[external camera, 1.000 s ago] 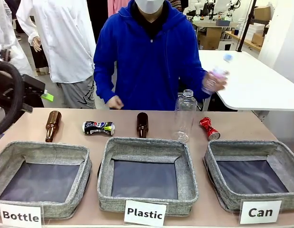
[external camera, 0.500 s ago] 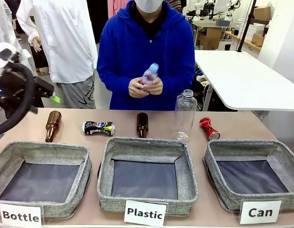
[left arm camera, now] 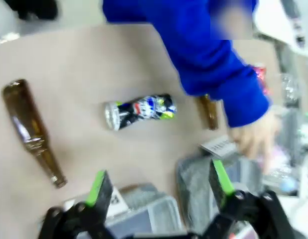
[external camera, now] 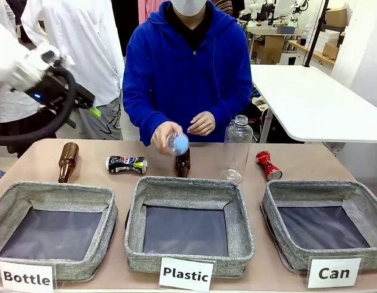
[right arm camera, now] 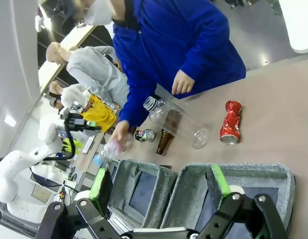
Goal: Sort the can waste into the basket.
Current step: Pick up the can waste from the table and place it in the right Fabric basket.
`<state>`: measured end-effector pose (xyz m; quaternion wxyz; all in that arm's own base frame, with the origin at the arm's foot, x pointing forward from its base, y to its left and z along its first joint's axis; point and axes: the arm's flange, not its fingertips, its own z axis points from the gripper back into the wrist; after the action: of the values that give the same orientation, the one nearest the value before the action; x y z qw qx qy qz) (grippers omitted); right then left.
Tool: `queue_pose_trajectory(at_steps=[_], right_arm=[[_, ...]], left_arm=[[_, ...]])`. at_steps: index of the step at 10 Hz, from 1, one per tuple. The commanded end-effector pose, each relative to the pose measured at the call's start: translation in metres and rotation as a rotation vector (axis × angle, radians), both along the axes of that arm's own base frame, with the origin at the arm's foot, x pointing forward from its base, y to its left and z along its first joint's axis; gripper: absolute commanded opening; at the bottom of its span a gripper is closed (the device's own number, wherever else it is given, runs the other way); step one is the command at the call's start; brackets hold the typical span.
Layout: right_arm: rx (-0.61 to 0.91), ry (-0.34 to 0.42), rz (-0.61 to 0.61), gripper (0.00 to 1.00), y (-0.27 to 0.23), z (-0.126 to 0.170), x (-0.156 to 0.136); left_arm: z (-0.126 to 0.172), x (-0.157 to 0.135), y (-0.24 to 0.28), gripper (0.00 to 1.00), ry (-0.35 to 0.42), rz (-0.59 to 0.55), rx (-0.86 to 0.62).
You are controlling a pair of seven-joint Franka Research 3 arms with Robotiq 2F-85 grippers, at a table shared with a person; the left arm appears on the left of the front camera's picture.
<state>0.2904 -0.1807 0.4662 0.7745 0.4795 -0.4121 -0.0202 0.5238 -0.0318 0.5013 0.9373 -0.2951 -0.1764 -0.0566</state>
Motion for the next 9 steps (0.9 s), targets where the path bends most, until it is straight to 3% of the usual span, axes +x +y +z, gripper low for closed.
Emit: queue_pose_trajectory(at_steps=[1,2,4,6,9], right_arm=[[0.003,-0.044,-0.003,1.0,0.0,0.0,0.003],[0.003,-0.044,-0.003,1.0,0.0,0.0,0.003],[0.003,-0.044,-0.003,1.0,0.0,0.0,0.003],[0.003,-0.044,-0.003,1.0,0.0,0.0,0.003],[0.003,-0.044,-0.003,1.0,0.0,0.0,0.003]], left_arm=[[0.019,-0.072,0.108,1.0,-0.051,-0.032,-0.151],[0.016,-0.107,0.153,1.0,-0.081,0.063,-0.19],[-0.004,-0.155,0.191,1.0,-0.1,0.181,-0.238],[-0.018,-0.175,0.207,1.0,-0.115,0.189,-0.301],[-0.024,-0.17,0.204,1.0,-0.095,0.21,-0.29]])
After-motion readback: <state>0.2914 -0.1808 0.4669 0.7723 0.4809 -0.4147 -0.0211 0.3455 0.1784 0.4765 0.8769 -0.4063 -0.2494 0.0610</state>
